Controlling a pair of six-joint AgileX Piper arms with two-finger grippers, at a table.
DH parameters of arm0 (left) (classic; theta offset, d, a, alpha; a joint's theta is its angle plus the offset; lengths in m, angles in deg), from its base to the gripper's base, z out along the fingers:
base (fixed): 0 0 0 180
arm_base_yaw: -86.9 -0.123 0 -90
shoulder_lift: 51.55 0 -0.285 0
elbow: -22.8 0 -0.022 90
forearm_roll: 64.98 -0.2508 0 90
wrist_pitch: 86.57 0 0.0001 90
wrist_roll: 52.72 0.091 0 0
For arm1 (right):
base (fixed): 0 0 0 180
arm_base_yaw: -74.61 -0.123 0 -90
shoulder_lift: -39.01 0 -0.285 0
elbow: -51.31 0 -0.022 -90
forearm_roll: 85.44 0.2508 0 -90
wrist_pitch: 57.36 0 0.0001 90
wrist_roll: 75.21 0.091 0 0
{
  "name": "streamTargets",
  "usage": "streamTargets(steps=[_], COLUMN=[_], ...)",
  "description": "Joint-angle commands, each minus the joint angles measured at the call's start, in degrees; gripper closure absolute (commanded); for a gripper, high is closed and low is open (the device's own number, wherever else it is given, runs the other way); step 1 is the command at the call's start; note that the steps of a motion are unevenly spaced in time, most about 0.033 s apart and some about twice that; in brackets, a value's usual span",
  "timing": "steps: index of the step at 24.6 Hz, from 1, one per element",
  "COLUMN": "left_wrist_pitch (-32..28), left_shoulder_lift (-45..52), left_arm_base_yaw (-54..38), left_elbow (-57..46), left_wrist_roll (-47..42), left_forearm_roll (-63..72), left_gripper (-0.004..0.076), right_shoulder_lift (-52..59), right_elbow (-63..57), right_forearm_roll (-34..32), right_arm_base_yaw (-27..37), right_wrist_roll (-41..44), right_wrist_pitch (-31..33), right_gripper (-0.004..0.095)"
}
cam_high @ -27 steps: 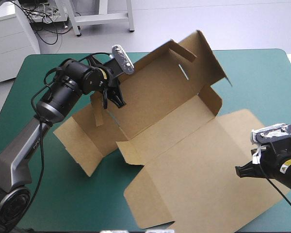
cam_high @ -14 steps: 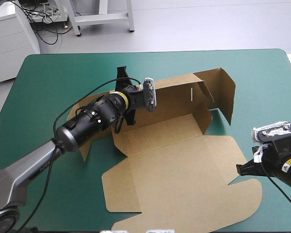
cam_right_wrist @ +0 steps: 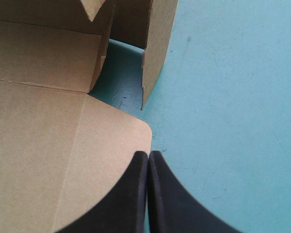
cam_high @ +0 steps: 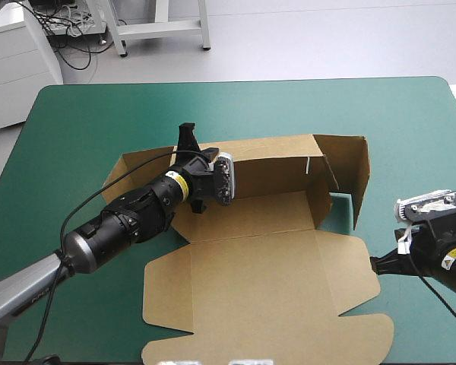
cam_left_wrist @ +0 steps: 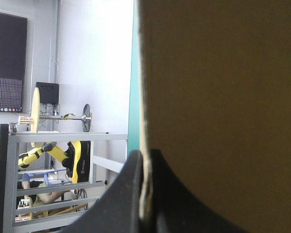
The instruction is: Fold the box
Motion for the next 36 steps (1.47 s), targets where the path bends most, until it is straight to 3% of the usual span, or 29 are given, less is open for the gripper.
streamTargets(steps=[1, 4, 13, 17, 22, 24, 36], left_wrist_pitch=[-4.1, -7.7, -8.9, -9.6, -10.3, -10.3, -10.3], left_shoulder_lift=[2.5, 2.9, 3.7, 3.7, 3.7, 3.7, 3.7], left_arm_base_yaw=[0.3, 0.3, 0.2, 0.2, 0.2, 0.2, 0.2], left_elbow=[1.1, -1.7, -6.6, -6.6, -6.6, -6.6, -6.6], left_wrist_roll=[-1.6, -1.6, -2.0, -2.0, -2.0, -2.0, -2.7], left_forearm_roll=[-1.5, -4.7, -10.1, -10.2, -10.6, -11.3, -11.2], left_gripper=[0.0757, 0.0757, 0.0757, 0.0756, 0.0756, 0.0756, 0.0756], right_shoulder_lift=[-0.1, -0.1, -0.2, -0.2, -2.3, -4.2, -27.3], right_elbow=[2.0, 2.0, 5.0, 9.7, 17.5, 20.6, 37.7], right_forearm_roll=[0.7, 1.0, 0.3, -2.1, -2.7, -2.7, -4.1], right_arm_base_yaw=[0.4, 0.4, 0.4, 0.4, 0.4, 0.4, 0.4], right_wrist_roll=[-0.1, -0.1, 1.9, 1.9, 3.0, 3.2, 7.9], right_wrist_pitch=[-3.6, -3.6, -7.3, -7.8, -7.6, -7.6, -3.5], right_gripper=[0.0931, 0.0931, 0.0891, 0.0712, 0.0271, 0.0161, 0.0187])
